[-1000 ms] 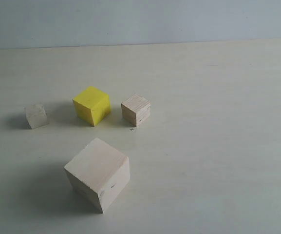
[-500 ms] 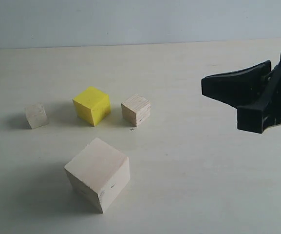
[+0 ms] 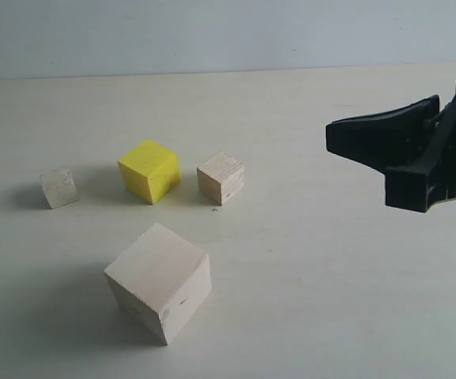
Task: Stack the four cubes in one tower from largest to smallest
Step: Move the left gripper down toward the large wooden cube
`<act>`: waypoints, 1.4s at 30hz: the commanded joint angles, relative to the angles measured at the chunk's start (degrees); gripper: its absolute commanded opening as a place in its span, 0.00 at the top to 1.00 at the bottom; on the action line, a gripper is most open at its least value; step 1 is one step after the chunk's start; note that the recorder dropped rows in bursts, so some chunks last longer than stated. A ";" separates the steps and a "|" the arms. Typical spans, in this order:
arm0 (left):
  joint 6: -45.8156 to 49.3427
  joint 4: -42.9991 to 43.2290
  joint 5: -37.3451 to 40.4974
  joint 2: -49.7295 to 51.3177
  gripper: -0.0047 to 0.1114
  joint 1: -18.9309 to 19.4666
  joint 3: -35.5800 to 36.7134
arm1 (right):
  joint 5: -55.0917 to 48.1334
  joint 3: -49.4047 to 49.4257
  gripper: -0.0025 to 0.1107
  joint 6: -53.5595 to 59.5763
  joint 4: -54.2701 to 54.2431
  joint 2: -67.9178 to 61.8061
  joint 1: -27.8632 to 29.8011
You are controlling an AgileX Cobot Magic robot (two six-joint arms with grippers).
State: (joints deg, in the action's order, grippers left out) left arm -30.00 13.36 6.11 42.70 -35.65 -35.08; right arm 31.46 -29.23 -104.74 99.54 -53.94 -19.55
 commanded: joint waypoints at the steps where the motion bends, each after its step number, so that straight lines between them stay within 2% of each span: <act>1: -1.01 -0.47 -4.28 0.03 0.96 -0.44 -0.34 | -0.47 -0.45 0.98 -0.24 -3.41 -0.11 -0.12; 4: 0.90 -0.47 -0.90 1.82 0.95 -0.44 -0.34 | -3.27 -0.45 0.98 -0.13 -3.01 -0.11 -0.12; 6: 3.32 -0.47 2.63 3.51 0.89 -0.44 -0.34 | -5.32 -0.45 0.98 0.16 -2.90 -0.11 -0.12; 9: 5.95 -0.39 6.84 6.35 0.69 -0.44 -0.34 | -9.26 -0.45 0.98 0.16 -2.90 -0.11 -0.12; 10: 6.35 -0.39 8.63 8.10 0.53 -0.44 -0.34 | -11.38 -0.45 0.98 0.16 -2.90 -0.23 -0.12; 12: 6.35 -0.39 9.98 10.63 0.38 -0.44 -0.34 | -12.03 -0.45 0.98 0.16 -3.02 -1.17 -0.12; 13: 6.82 -0.39 10.43 11.37 0.39 -0.44 -0.34 | -12.03 -0.45 0.98 0.16 -3.02 -1.68 -0.12; 17: 8.53 -0.51 12.57 13.76 0.54 -0.44 -0.34 | -12.03 -1.32 0.98 0.55 -2.90 -6.60 -0.12; 19: 8.53 -0.62 13.52 13.79 0.61 -0.44 -0.34 | -12.03 -5.34 0.98 1.25 0.41 -10.31 -0.12; 25: 13.75 -10.58 21.65 14.02 0.61 -0.44 -0.37 | -10.21 -15.91 0.98 -1.33 0.41 -18.71 -0.12; 29: 13.75 -13.36 28.46 14.02 0.61 -0.44 -0.37 | -10.21 -19.72 0.98 -1.91 0.41 -22.65 -0.12; 33: 14.00 -15.46 31.83 14.02 0.73 -0.44 -0.37 | -10.12 -19.98 0.98 -3.38 0.41 -23.54 -0.12; 38: 20.71 -25.14 35.14 15.00 0.95 -0.44 -0.37 | -10.12 -19.98 0.98 -3.38 0.41 -23.54 -0.12; 40: 26.74 -32.14 37.64 16.89 0.96 -0.44 0.29 | -9.90 -19.98 0.98 -3.38 0.41 -23.54 -0.12; 42: 29.39 -34.80 37.36 18.39 0.96 -0.44 1.37 | -8.92 -19.98 0.98 -3.38 0.41 -23.54 -0.12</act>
State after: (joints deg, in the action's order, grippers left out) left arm -5.01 -16.50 42.81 59.39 -35.65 -34.78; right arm 21.56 -48.67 -107.75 99.81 -77.46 -19.55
